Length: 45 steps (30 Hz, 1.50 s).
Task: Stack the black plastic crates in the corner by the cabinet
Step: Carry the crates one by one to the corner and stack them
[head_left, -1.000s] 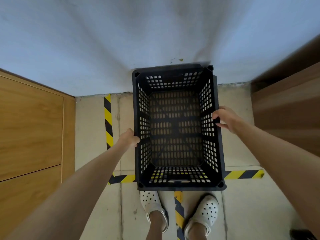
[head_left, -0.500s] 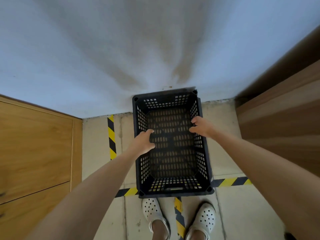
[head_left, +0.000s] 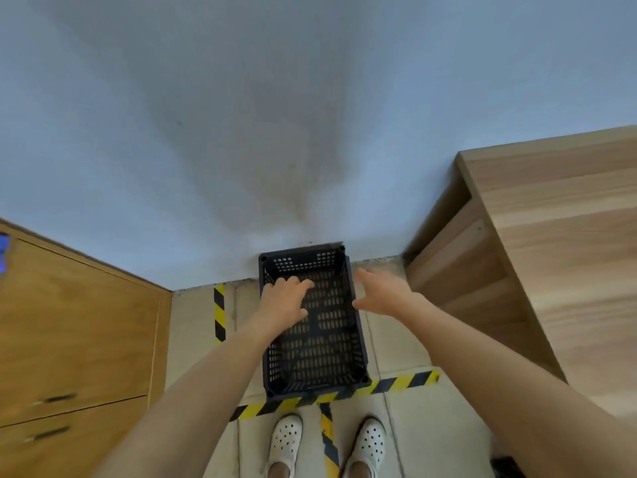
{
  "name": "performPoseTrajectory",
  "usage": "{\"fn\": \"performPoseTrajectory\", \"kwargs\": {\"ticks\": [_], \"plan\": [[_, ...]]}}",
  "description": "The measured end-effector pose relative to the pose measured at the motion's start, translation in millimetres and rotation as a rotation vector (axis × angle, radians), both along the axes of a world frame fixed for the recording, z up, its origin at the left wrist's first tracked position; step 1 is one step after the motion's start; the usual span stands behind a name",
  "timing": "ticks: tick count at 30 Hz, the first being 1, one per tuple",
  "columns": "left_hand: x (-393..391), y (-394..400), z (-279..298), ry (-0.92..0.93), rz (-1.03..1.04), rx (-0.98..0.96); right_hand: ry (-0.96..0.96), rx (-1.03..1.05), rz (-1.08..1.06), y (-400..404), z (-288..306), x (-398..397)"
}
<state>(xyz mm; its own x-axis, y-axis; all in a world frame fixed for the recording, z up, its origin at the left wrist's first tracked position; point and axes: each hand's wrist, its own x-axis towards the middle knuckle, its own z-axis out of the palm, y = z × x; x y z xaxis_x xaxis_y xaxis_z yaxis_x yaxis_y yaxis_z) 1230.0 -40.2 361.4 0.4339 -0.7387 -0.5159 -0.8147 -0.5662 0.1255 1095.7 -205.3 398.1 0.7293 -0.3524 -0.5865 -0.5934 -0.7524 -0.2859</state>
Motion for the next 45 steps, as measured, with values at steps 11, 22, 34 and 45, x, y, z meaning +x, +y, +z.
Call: {"fn": "performPoseTrajectory", "kwargs": {"ticks": [11, 22, 34, 45], "plan": [[-52.5, -1.5, 104.7, 0.01, -0.385, -0.153, 0.034, -0.16, -0.355, 88.8, 108.6, -116.1], [-183.0, 6.1, 146.9, -0.028, -0.96, -0.249, 0.002, -0.247, -0.813, 200.0, 139.2, -245.0], [-495.1, 98.6, 187.3, -0.057, -1.638, -0.295, 0.036, -0.268, -1.533, 405.1, 170.2, -504.6], [-771.9, 355.5, 183.2, 0.085, -2.043, -0.275, 0.202, -0.212, -1.991, 726.3, 152.3, -710.7]]}}
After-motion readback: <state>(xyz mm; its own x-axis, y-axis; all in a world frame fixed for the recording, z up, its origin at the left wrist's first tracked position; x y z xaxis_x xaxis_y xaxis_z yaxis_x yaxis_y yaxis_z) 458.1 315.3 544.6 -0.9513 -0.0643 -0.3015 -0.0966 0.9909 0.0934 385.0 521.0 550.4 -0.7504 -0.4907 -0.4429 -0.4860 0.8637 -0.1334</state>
